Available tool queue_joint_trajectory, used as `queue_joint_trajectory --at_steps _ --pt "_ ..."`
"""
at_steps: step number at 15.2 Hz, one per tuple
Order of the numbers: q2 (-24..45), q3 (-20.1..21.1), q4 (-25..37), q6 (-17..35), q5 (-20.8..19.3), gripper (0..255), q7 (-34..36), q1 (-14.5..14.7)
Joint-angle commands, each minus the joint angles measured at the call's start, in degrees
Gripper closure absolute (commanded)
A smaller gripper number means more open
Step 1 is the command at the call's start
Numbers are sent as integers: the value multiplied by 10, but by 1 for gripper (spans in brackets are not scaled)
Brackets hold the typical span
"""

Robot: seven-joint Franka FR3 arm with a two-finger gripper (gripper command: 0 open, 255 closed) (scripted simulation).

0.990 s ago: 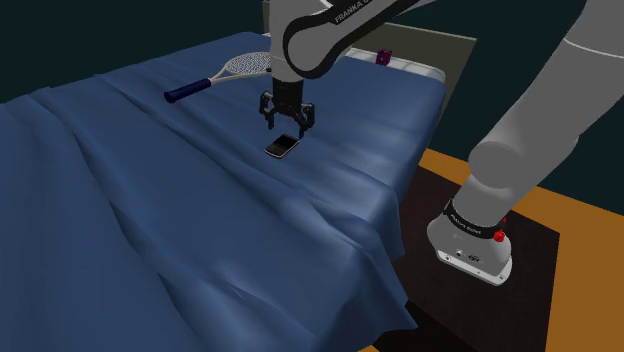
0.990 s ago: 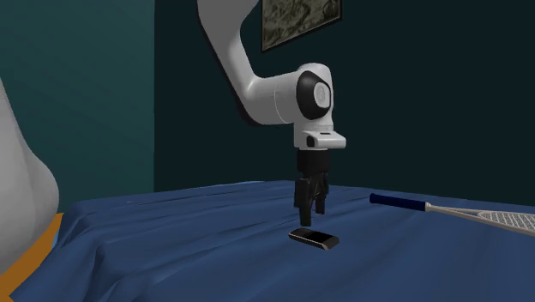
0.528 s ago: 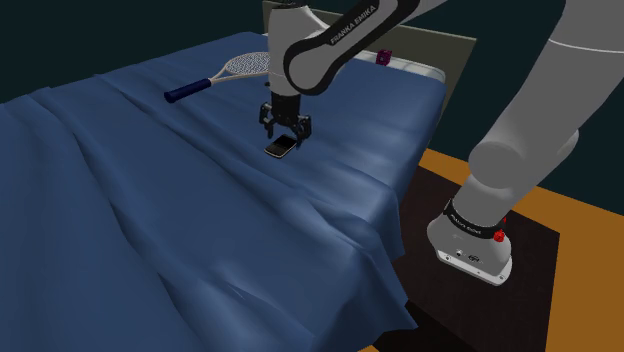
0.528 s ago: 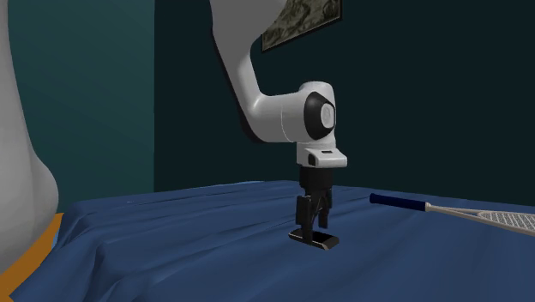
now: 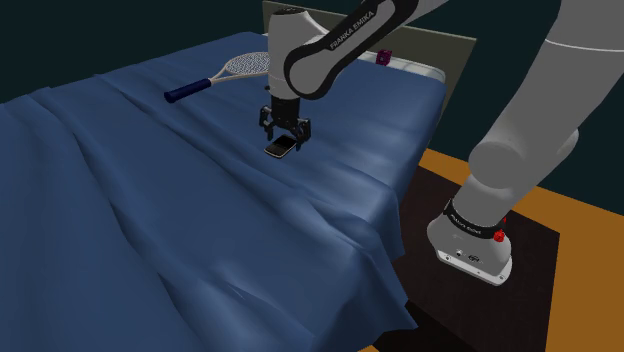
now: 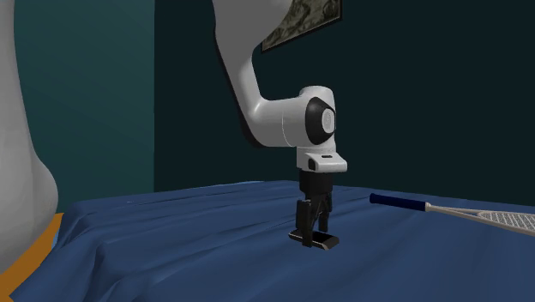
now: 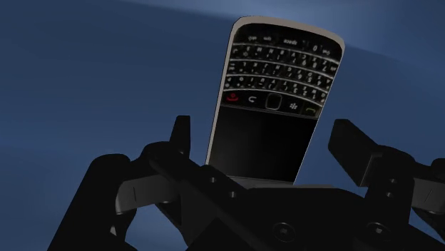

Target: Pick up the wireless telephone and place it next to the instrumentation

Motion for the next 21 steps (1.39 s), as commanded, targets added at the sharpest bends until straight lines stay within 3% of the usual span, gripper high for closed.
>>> queue_joint_trajectory --at_steps 1,10,21 --pt "0 0 0 0 0 255 0 0" --pt "0 0 0 0 0 255 0 0" --pt "-61 4 34 -82 52 255 -35 -7"
